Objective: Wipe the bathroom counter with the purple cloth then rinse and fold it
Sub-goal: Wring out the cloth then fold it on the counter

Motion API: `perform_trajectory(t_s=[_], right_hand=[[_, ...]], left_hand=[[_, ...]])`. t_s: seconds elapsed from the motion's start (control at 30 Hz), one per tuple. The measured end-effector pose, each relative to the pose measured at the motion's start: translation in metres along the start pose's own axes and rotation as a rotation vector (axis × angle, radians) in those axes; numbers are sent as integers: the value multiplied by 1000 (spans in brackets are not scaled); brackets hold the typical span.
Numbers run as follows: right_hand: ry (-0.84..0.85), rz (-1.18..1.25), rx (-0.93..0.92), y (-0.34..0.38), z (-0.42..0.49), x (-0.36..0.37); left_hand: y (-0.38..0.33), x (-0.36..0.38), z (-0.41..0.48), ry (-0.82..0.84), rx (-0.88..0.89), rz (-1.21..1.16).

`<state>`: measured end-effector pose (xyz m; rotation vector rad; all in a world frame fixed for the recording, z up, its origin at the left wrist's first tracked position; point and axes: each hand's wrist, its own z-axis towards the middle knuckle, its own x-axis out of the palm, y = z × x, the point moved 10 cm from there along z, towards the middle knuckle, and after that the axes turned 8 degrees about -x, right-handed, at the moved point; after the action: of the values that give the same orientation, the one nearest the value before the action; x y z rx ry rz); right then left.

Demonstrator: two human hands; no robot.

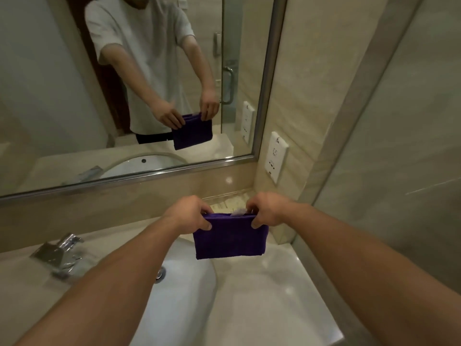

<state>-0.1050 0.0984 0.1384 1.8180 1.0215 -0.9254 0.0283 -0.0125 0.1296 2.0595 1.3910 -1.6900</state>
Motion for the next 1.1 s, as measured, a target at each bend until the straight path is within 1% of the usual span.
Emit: perform_trajectory(t_s=[0.13,0.23,0.37,0.47,0.57,0.67,0.73,0.8,0.87,0.97,1.03,1.1], right_hand=[[29,-51,-41,-17,35,-6],[42,-19,-12,-35,65,-6],[5,-21,21,-57,107,-11],[-42,-16,63,-69,127,-22],[-131,6,94,-75,137,-43],[-235,50,111,-75,138,-64],[-284,47,95,-74,137,-64],[-277,-3,58,-72,137,-47],[-178,-37,26,-74,138,-11],[21,-117,20,-84,130,54],[104,-111,42,-93,120,87],[118,-69,64,-101,113,103]], left_hand=[[-3,-1,31,-19,-67,-5],[2,3,57,-18,-122,-12],[12,11,98,-25,-164,-22],[13,6,120,-42,-165,-23],[6,-21,135,-140,-142,-19],[0,-52,139,-323,-118,-81],[-2,-56,134,-419,-72,-62],[1,-39,129,-446,-19,-9],[14,-3,127,-358,-2,23],[39,67,124,-121,-20,190],[54,104,118,14,-48,234],[65,117,114,34,-82,192]])
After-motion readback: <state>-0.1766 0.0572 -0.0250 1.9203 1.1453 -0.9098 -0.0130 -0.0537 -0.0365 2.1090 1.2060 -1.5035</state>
